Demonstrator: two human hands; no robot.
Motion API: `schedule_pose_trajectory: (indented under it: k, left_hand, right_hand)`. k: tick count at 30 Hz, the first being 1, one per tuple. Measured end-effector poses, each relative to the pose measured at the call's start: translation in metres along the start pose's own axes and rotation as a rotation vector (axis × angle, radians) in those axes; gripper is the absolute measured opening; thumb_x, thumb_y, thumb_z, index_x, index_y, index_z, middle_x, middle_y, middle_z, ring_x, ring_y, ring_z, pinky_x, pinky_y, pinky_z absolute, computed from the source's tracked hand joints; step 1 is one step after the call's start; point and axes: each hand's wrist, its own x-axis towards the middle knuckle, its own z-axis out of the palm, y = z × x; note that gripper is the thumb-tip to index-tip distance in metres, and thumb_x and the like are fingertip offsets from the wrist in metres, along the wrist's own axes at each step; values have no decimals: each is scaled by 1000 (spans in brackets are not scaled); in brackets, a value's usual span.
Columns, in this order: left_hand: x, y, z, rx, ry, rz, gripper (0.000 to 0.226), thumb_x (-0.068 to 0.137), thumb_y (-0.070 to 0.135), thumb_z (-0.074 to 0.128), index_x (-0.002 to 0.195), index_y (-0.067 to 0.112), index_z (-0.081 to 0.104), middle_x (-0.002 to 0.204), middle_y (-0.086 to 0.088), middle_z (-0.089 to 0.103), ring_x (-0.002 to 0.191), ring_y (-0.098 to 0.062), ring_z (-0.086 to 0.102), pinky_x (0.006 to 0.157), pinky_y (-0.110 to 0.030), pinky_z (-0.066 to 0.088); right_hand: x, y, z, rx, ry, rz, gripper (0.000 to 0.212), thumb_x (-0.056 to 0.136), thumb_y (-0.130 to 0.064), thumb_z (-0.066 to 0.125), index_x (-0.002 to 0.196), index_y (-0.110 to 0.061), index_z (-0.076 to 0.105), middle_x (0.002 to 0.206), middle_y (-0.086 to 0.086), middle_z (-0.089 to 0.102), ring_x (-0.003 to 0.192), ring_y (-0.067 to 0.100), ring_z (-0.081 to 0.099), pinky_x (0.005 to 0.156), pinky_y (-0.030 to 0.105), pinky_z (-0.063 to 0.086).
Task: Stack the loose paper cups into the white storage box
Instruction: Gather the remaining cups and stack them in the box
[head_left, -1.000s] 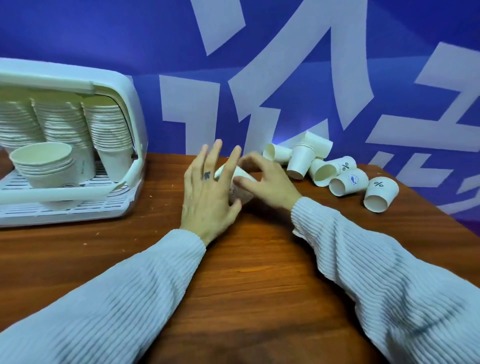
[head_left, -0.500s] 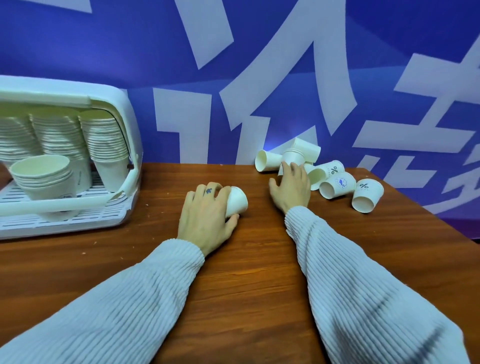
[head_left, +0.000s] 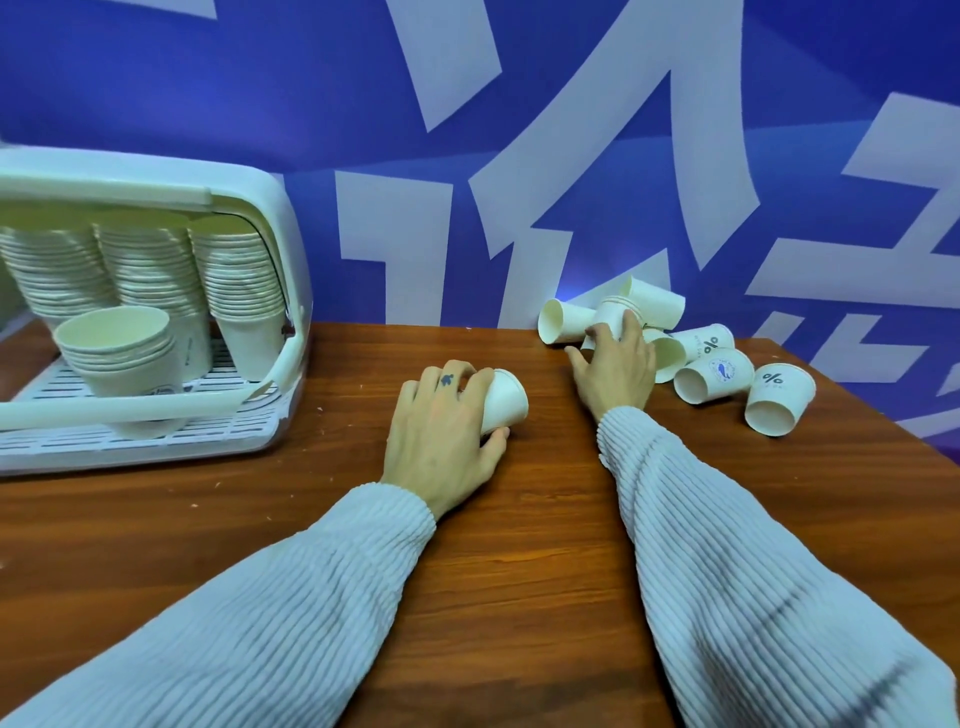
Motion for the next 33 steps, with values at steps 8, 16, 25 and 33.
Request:
schedule_pose_trajectory:
  k: [8, 16, 25, 33]
  left_hand:
    - [2, 0, 1, -51, 6, -1, 58, 87, 52, 64, 135, 22, 55, 129, -1, 55, 107, -20, 53, 88, -36, 44]
    - [0, 1, -1, -77, 16, 1, 58, 87, 53, 63, 135, 22, 55, 129, -1, 54, 107, -20, 53, 88, -36, 44]
    - [-2, -1, -6, -263, 22, -116, 57, 90, 47, 63, 138, 22, 47, 127, 1, 60, 110, -19, 56, 88, -26, 33]
    - [-5, -11, -39, -607, 70, -367, 64, 89, 42, 70, 142, 26, 38, 135, 3, 55, 115, -17, 57, 84, -29, 42]
  right_hand:
    - [-1, -9, -9, 87, 50, 104, 59, 83, -24, 70, 136, -19, 46, 158, 14, 31, 119, 40, 55, 94, 51, 52]
    - [-17, -20, -19, 186, 50, -59, 35, 84, -34, 60, 117, -22, 65, 125, 4, 56, 117, 29, 54, 98, 43, 40]
    - [-32, -25, -26, 325, -87, -216, 27, 101, -41, 55, 118, -23, 66, 139, 2, 52, 116, 27, 60, 92, 47, 54]
    - [-74, -45, -58, 405, 43, -237, 23, 97, -41, 64, 106, -24, 76, 151, 2, 48, 128, 25, 51, 106, 40, 46]
